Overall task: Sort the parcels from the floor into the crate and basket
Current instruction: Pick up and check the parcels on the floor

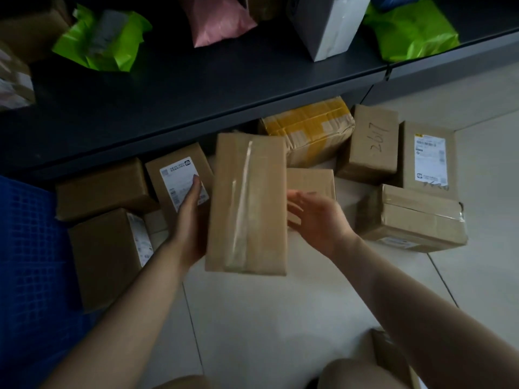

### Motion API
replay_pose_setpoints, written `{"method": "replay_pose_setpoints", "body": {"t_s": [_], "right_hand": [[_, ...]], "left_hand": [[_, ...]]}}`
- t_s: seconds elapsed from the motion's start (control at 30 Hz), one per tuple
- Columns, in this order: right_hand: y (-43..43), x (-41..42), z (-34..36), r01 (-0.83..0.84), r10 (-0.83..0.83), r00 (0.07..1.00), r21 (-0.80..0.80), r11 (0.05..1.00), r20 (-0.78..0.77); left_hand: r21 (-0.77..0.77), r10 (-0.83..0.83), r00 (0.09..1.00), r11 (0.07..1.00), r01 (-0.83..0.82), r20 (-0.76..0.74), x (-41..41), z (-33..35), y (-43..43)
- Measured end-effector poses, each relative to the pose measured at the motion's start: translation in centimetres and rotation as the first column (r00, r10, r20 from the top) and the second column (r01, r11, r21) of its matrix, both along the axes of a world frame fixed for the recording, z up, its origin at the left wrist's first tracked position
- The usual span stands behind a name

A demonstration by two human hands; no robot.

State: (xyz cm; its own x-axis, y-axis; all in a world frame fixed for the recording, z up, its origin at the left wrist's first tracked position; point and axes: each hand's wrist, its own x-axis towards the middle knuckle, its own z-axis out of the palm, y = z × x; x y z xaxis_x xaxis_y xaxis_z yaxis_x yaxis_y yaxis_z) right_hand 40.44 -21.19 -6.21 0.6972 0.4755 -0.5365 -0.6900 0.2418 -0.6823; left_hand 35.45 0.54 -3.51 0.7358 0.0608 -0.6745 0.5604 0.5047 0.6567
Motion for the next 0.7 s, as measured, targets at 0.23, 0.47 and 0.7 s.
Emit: {"method": "replay_pose_setpoints", "body": {"t_s": [0.23, 0.47, 0.7], "right_hand": [[2.0, -1.0, -0.7, -0.166, 0.146, 0.983, -0.194, 0.967, -0.109], [1.1, -2.1, -1.0, -0.082, 0.072, 0.995, -0.170, 0.982, -0.065], [2.0, -3.8, -1.6, -0.068, 0.042, 0.982, -0.138, 0.988, -0.183]], "left_hand": [[-0.035, 0.065, 0.998, 0.997, -0.065, 0.018, -1.3, -0.5, 1.1], [0.096, 0.084, 0.992, 0.993, -0.075, -0.093, -1.4, -1.8, 3.1], [-0.055, 0.037, 0.986, 0.997, -0.046, -0.160, -5.8, -2.1, 3.8]]}}
